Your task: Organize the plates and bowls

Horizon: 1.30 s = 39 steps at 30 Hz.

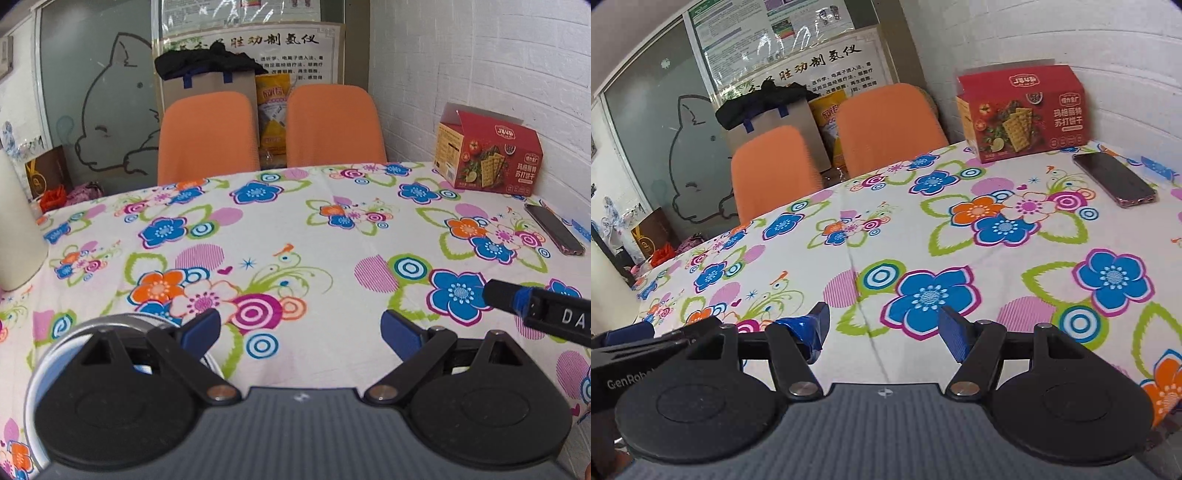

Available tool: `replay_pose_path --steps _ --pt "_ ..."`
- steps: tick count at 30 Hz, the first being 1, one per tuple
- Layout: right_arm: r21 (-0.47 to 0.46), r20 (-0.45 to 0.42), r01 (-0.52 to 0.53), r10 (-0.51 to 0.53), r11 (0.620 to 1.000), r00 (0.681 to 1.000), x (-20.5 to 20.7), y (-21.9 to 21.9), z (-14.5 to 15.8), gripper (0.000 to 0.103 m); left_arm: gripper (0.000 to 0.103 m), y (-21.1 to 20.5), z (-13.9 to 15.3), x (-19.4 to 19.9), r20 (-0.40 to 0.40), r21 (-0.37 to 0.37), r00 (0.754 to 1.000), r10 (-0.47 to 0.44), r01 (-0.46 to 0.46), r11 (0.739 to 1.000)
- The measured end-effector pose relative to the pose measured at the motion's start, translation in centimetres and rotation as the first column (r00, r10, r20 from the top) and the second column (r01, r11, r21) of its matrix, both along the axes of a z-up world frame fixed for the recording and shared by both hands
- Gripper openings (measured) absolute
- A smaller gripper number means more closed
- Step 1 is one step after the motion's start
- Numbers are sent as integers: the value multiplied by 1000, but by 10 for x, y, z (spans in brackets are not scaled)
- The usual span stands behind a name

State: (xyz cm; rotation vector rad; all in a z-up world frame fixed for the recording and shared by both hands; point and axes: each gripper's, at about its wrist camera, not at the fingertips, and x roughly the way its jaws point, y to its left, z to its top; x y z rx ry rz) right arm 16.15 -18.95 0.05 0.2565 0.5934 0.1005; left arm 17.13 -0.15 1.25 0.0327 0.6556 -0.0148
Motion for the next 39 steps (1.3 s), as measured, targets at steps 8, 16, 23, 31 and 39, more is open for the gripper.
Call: replay_pose_path --steps 8,16,23,31,39 --pt "-16 3 10 -10 1000 1000 -3 -2 1 51 94 17 7 -6 -7 -25 1000 30 -30 999" --pt "-22 66 -51 52 998 996 -3 26 21 51 94 33 26 -33 47 -19 997 62 -61 998" --pt "-98 111 -42 53 994 992 -33 37 28 51 94 41 20 -79 38 -41 997 68 -66 997" --pt "-170 115 -22 42 985 993 -80 41 15 51 94 48 7 -130 38 -51 995 87 -85 995" --pt "-285 78 -72 98 956 992 -106 60 -4 52 94 62 -5 -153 19 -65 993 116 -115 991"
